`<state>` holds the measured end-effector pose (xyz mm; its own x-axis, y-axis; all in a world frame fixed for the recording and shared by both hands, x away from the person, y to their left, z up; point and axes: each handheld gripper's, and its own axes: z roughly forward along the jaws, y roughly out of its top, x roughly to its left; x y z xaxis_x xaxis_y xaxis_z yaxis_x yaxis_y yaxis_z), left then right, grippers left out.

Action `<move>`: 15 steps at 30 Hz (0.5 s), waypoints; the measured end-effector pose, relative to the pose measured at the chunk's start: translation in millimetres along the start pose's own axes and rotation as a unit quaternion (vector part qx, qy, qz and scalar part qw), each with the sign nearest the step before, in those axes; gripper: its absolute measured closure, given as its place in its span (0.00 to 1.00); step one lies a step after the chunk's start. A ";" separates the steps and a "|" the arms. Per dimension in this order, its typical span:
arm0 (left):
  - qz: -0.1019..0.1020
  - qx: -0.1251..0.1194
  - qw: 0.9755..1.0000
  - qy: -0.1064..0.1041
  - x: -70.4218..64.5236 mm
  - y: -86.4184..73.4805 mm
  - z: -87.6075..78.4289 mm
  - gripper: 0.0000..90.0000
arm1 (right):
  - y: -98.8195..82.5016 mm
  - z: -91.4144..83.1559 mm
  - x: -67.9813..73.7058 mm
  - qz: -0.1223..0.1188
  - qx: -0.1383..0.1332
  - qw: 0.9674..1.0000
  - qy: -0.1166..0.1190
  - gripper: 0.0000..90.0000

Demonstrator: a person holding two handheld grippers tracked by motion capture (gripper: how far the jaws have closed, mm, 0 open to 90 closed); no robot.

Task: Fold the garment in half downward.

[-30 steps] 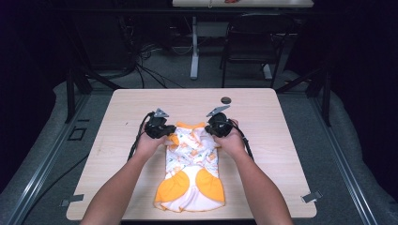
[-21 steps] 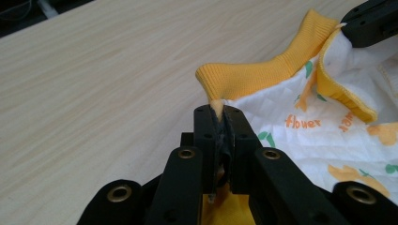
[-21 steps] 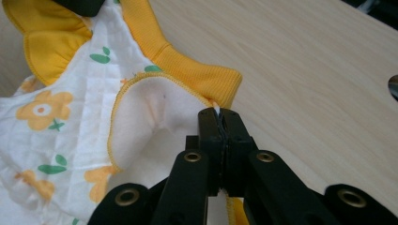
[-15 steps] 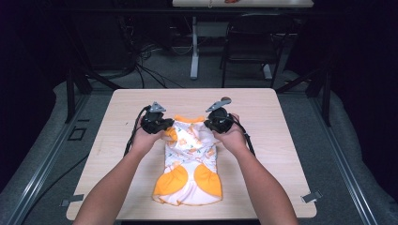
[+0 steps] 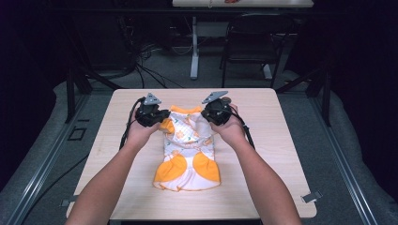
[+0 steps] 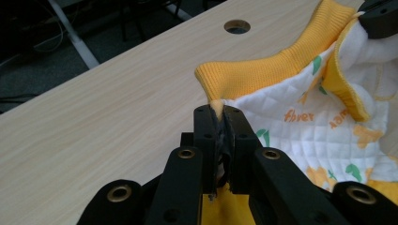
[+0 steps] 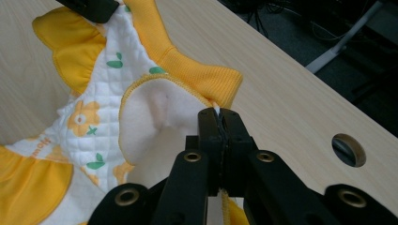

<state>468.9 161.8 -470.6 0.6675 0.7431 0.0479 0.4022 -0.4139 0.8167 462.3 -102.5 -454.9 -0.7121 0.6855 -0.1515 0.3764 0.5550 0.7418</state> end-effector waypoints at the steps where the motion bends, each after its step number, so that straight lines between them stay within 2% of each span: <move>1: 0.001 -0.002 1.000 0.001 -0.2 0.8 -1.0 0.95 | 1.3 -1.3 -0.1 -0.002 -0.002 1.000 -0.001 0.98; 5: 0.011 -0.003 1.000 -0.002 -3.1 0.0 -3.9 0.95 | 0.0 -3.4 1.0 -0.008 -0.002 1.000 -0.005 0.98; 11: 0.022 -0.001 1.000 -0.015 -8.3 -9.2 -3.8 0.95 | -10.3 -3.4 6.3 -0.019 0.002 1.000 0.002 0.98; 15: 0.022 -0.002 1.000 -0.021 -10.2 -13.2 -5.6 0.95 | -14.9 -5.7 9.7 -0.023 -0.001 1.000 0.006 0.98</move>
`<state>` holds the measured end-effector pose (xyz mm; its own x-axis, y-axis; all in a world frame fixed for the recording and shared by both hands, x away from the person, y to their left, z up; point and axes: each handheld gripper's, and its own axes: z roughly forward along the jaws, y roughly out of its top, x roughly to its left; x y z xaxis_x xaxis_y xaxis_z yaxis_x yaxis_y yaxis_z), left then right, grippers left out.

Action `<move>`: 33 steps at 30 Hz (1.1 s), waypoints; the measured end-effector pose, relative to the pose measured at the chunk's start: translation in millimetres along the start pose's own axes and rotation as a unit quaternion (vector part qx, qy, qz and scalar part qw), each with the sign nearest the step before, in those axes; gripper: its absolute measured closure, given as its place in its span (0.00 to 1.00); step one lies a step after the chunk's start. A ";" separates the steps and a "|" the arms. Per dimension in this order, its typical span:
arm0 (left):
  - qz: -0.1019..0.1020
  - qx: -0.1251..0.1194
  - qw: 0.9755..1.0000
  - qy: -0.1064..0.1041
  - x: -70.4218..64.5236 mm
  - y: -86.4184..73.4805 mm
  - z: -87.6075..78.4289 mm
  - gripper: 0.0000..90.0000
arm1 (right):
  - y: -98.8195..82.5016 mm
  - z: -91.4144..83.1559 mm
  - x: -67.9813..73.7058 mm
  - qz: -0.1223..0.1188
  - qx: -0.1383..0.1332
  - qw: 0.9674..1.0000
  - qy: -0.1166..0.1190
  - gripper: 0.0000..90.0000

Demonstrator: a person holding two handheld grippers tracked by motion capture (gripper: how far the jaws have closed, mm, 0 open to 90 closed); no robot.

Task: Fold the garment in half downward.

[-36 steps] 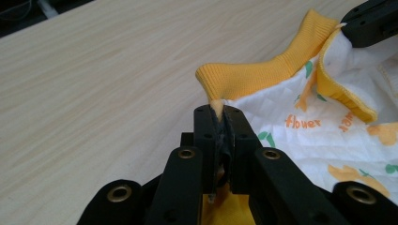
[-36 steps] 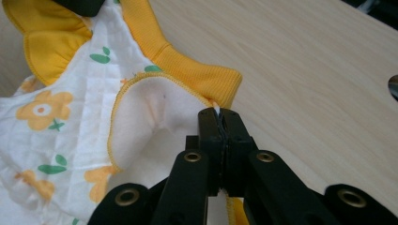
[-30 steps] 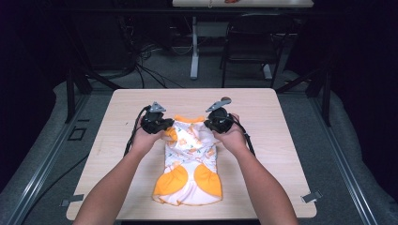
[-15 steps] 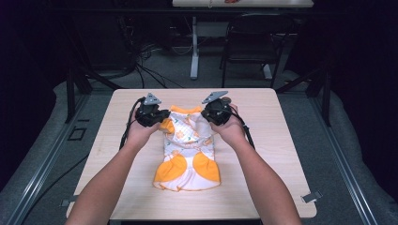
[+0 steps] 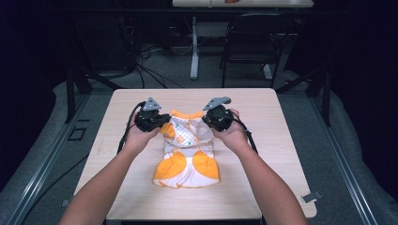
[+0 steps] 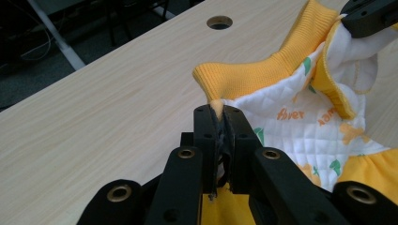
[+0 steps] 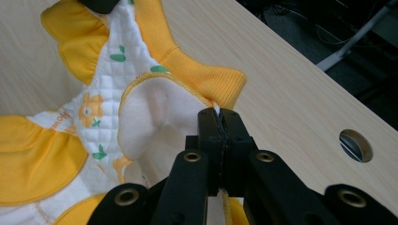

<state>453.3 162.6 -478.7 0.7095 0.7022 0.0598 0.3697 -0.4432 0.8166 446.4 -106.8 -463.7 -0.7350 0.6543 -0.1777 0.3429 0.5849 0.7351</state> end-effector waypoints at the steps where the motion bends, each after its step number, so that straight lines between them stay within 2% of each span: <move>1: 0.000 -0.001 1.000 0.000 -0.4 -1.1 -0.3 0.95 | -1.1 -0.3 1.1 0.002 -0.004 1.000 0.001 0.98; 8: 0.007 0.005 1.000 -0.011 -4.3 -6.4 -2.5 0.95 | -7.1 -3.2 8.4 -0.010 0.003 1.000 0.008 0.98; 14: 0.002 0.005 1.000 -0.019 -8.7 -9.5 -5.8 0.95 | -12.1 -6.8 11.7 -0.004 0.002 1.000 0.017 0.98; 19: 0.006 0.006 1.000 -0.025 -12.2 -13.2 -9.0 0.95 | -17.0 -9.6 16.2 -0.004 0.002 1.000 0.021 0.98; 27: 0.009 0.005 0.999 -0.031 -15.0 -17.5 -15.2 0.95 | -16.3 -16.1 25.5 -0.026 0.009 0.999 0.030 0.98; 33: 0.006 0.007 0.999 -0.040 -18.6 -27.6 -17.4 0.95 | -23.8 -14.5 30.2 -0.020 0.011 0.999 0.040 0.98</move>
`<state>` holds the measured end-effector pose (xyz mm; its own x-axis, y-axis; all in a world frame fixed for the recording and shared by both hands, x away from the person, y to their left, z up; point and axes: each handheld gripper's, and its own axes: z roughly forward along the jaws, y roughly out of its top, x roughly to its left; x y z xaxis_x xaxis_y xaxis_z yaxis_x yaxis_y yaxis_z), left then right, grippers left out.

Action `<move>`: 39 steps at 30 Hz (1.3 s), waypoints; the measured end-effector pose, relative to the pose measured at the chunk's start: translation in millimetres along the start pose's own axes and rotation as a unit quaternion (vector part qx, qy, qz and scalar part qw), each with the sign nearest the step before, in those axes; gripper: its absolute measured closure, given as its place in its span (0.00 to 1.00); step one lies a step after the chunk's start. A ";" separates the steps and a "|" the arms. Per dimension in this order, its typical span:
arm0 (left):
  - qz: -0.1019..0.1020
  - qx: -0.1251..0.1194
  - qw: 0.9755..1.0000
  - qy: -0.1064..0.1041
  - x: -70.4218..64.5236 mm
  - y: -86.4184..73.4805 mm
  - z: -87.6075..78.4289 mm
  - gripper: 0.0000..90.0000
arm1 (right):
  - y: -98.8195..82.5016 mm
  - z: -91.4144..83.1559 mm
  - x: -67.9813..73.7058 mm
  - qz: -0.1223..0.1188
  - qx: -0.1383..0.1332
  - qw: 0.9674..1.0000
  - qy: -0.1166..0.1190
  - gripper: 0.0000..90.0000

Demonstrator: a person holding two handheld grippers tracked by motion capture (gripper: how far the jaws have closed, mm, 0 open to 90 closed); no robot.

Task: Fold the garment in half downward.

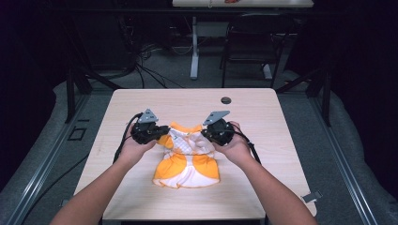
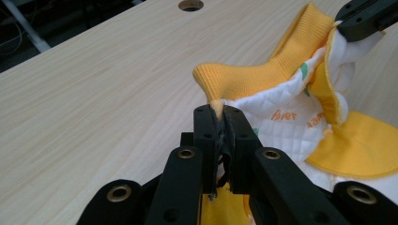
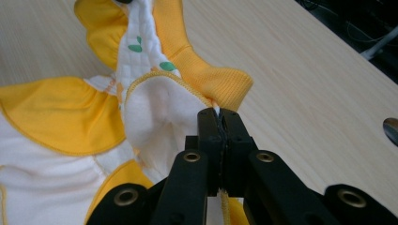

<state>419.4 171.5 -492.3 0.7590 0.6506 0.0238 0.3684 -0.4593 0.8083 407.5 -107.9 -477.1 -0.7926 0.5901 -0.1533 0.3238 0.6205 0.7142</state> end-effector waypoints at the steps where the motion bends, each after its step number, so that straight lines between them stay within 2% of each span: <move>1: 0.001 0.003 1.000 -0.003 -1.5 -1.5 0.0 0.95 | -2.5 1.1 0.6 0.000 0.003 1.000 0.002 0.98; 3: 0.004 0.003 1.000 -0.005 -3.8 -3.8 0.3 0.95 | -7.0 3.3 2.9 -0.001 0.008 1.000 0.003 0.98; 5: 0.001 0.003 1.000 -0.009 -5.2 -6.0 0.2 0.95 | -10.3 3.7 3.9 0.009 0.002 1.000 0.010 0.98; 11: -0.007 0.001 1.000 -0.019 -9.0 -16.6 0.5 0.95 | -20.0 2.6 12.0 0.011 -0.003 1.000 0.020 0.98; 14: -0.003 0.003 1.000 -0.025 -14.3 -23.1 0.1 0.95 | -24.6 1.8 17.0 0.001 0.003 1.000 0.020 0.98; 22: -0.002 0.009 0.999 -0.042 -24.9 -37.4 -1.5 0.94 | -40.2 0.6 26.4 0.007 -0.001 1.000 0.029 0.98; 30: -0.004 0.009 0.998 -0.058 -35.3 -49.8 -3.7 0.94 | -52.6 -3.3 35.9 0.014 -0.002 0.998 0.056 0.92; 32: -0.006 0.011 0.998 -0.063 -37.1 -52.8 -5.2 0.93 | -56.2 -8.8 39.2 0.022 -0.011 0.998 0.064 0.88; 34: -0.009 0.009 0.998 -0.067 -38.9 -56.2 -6.2 0.93 | -56.7 -10.6 39.6 0.024 -0.016 0.997 0.066 0.87; 39: -0.012 0.013 0.997 -0.075 -42.3 -61.8 -8.3 0.92 | -55.2 -23.6 37.9 0.038 -0.050 0.996 0.067 0.84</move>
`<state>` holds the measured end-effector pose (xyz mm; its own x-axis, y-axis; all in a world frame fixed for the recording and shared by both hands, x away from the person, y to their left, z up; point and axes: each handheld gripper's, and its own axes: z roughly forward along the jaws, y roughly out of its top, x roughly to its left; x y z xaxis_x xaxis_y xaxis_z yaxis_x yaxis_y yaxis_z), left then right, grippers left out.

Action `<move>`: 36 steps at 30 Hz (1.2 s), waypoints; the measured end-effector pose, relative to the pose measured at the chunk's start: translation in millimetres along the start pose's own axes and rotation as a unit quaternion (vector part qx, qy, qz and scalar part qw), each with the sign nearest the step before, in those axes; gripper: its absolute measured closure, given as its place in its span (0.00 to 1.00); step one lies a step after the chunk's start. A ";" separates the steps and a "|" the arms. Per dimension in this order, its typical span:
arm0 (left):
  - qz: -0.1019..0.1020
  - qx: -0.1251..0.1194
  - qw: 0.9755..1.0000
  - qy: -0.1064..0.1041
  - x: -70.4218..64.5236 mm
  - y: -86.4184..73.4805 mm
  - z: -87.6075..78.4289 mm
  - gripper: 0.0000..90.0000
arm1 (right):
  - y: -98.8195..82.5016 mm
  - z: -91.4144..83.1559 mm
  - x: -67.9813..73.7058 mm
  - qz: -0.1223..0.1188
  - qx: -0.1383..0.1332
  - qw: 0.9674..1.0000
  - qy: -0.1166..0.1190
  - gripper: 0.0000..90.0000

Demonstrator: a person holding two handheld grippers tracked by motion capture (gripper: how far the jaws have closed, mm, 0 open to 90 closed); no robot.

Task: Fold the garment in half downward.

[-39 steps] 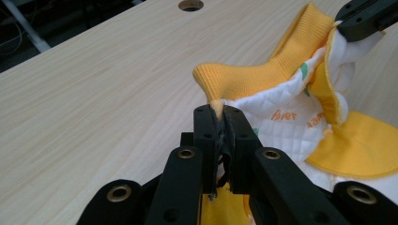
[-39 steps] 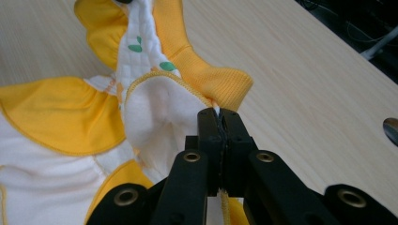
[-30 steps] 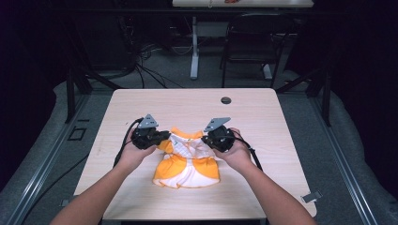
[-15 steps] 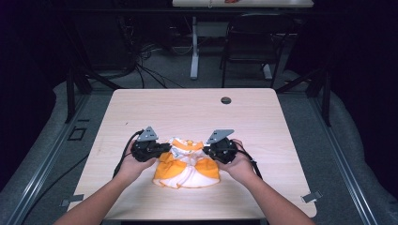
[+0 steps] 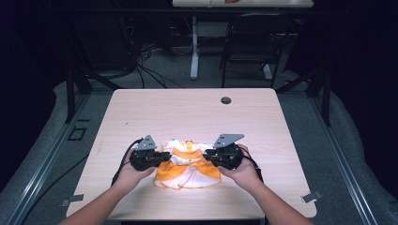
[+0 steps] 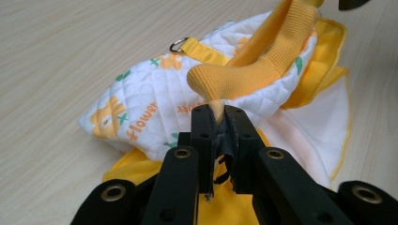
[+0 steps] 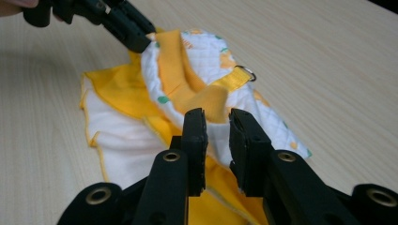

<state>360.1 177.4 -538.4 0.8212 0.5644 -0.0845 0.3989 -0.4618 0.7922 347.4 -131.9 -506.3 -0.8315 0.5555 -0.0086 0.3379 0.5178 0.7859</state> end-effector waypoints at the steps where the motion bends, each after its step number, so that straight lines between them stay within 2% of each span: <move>1: 0.000 -0.001 1.000 -0.003 -0.5 -0.9 0.0 0.91 | 0.5 -1.2 -0.1 0.003 -0.004 1.000 -0.006 0.84; 7: -0.011 -0.018 0.999 -0.025 -4.6 2.4 -7.8 0.81 | 0.4 -0.5 -5.5 0.006 0.004 1.000 -0.022 0.88; 13: -0.016 -0.043 0.999 -0.026 -0.6 15.7 -18.9 0.75 | 5.3 3.1 -8.0 0.011 0.002 1.000 -0.027 0.89; 14: -0.019 -0.047 0.998 -0.025 0.1 17.3 -19.7 0.74 | 6.8 3.8 -8.4 0.010 0.002 1.000 -0.026 0.89; 17: -0.018 -0.042 0.999 -0.001 4.3 19.4 -16.8 0.75 | 10.5 8.1 -9.7 0.007 0.005 1.000 -0.025 0.90; 21: -0.037 -0.025 0.999 0.025 17.4 16.1 -4.7 0.79 | 12.5 17.6 -13.7 0.013 0.008 0.999 -0.030 0.89; 24: -0.046 -0.009 0.998 0.033 22.3 13.4 6.4 0.86 | 11.9 25.7 -17.6 0.017 0.013 0.999 -0.026 0.89; 26: -0.044 0.000 0.999 0.029 21.2 12.3 11.5 0.87 | 11.3 30.2 -18.8 0.016 0.017 1.000 -0.020 0.89; 29: -0.034 0.004 0.999 0.012 14.5 11.4 13.1 0.89 | 10.6 33.6 -17.9 0.015 0.023 1.000 -0.009 0.89; 36: -0.019 0.017 0.999 -0.019 -2.2 5.4 9.9 0.90 | 5.3 30.6 -3.0 -0.009 0.034 0.999 0.019 0.89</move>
<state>364.5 166.9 -539.9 0.8203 0.5552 -0.1375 0.4428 -0.4642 0.7671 365.2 -110.9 -521.0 -0.8531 0.5217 0.0023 0.3509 0.5705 0.7426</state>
